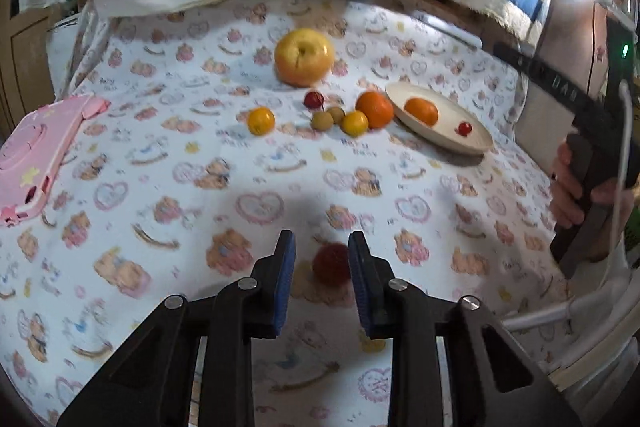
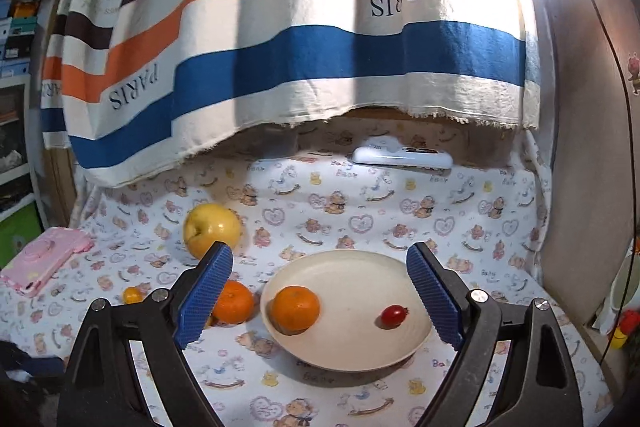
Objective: Organize fruits
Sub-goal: 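Grasp the red apple with the left gripper and lift it, then grasp the small yellow orange with the right gripper while the left holds the red apple, then carry the red apple with the left gripper while the right carries the yellow orange to the plate, then release the red apple onto the plate with the left gripper while the right releases the yellow orange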
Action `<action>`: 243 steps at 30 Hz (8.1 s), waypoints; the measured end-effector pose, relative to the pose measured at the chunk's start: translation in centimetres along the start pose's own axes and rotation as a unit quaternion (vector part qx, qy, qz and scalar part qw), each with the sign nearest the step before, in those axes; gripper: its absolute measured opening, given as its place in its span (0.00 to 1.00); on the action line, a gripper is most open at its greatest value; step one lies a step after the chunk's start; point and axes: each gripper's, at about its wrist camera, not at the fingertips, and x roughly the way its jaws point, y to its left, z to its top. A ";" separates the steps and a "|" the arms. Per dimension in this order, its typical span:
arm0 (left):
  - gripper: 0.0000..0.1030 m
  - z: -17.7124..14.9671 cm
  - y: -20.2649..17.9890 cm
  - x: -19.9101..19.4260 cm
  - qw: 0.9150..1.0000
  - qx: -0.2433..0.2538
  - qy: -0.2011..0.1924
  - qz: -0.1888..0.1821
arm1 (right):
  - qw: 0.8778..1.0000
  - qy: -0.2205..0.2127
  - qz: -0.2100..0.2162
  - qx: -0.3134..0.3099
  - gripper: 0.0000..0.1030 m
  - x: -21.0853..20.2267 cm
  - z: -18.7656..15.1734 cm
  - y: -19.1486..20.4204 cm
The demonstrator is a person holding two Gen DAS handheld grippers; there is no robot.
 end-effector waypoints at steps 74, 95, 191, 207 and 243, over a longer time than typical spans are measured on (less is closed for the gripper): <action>0.25 12.9 -3.4 2.0 0.966 0.091 -0.240 0.024 | 0.994 0.082 0.072 0.008 0.40 3.4 -1.5 -0.6; 0.25 12.2 -0.4 4.8 0.976 0.017 -0.205 0.078 | 0.969 0.181 0.165 -0.017 0.41 9.1 -3.0 6.1; 0.25 11.6 -16.8 11.8 0.964 0.243 -0.040 -0.098 | 0.982 0.173 -0.011 0.080 0.28 6.7 -3.6 -10.8; 0.25 10.5 -17.1 14.2 0.965 0.252 -0.008 -0.072 | 0.969 0.234 0.044 0.071 0.28 8.2 -4.3 -10.2; 0.27 10.9 -15.6 14.6 0.974 0.219 -0.003 -0.059 | 0.964 0.245 0.062 0.081 0.44 8.3 -4.5 -10.1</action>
